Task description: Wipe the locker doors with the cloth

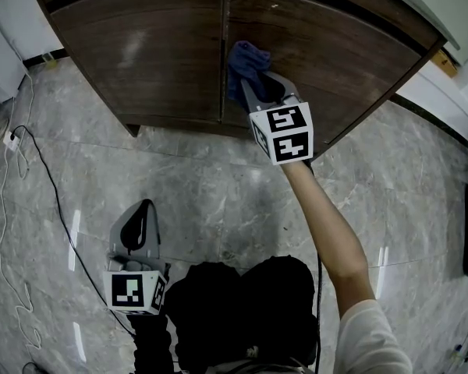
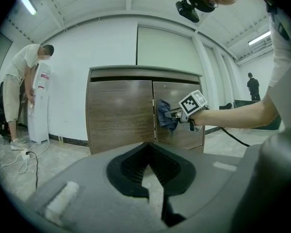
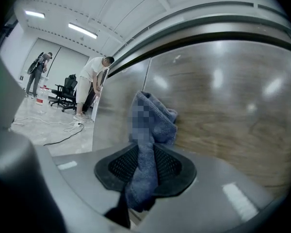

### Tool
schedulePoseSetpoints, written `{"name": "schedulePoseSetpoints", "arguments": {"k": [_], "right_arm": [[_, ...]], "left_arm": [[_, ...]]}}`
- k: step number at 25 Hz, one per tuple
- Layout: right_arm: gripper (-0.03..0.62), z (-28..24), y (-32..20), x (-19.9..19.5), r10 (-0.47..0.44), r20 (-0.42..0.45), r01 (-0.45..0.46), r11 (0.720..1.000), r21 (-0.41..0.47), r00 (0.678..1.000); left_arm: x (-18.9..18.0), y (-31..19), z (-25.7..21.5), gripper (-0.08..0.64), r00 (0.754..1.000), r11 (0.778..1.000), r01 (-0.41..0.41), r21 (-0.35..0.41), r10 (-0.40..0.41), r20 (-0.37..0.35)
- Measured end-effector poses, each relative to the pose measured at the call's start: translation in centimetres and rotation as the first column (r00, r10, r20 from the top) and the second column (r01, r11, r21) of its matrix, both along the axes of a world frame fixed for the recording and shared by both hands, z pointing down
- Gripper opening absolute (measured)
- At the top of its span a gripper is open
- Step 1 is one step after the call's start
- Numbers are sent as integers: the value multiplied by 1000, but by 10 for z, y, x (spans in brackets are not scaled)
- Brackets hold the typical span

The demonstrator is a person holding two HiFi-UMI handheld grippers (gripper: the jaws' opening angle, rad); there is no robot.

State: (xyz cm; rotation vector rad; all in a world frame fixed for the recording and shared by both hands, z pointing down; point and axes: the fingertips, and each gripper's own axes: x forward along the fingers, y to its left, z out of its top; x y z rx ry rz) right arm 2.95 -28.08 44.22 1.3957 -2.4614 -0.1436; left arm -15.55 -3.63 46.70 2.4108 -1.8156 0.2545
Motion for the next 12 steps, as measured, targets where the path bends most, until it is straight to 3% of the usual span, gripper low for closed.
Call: {"name": "schedulePoseSetpoints", "arguments": {"k": [12], "right_arm": [[92, 99, 3, -15, -15, -9, 14, 985, -170, 1000]], "left_arm": [[-11, -5, 8, 2, 1000, 1000, 19, -20, -19, 0]]}}
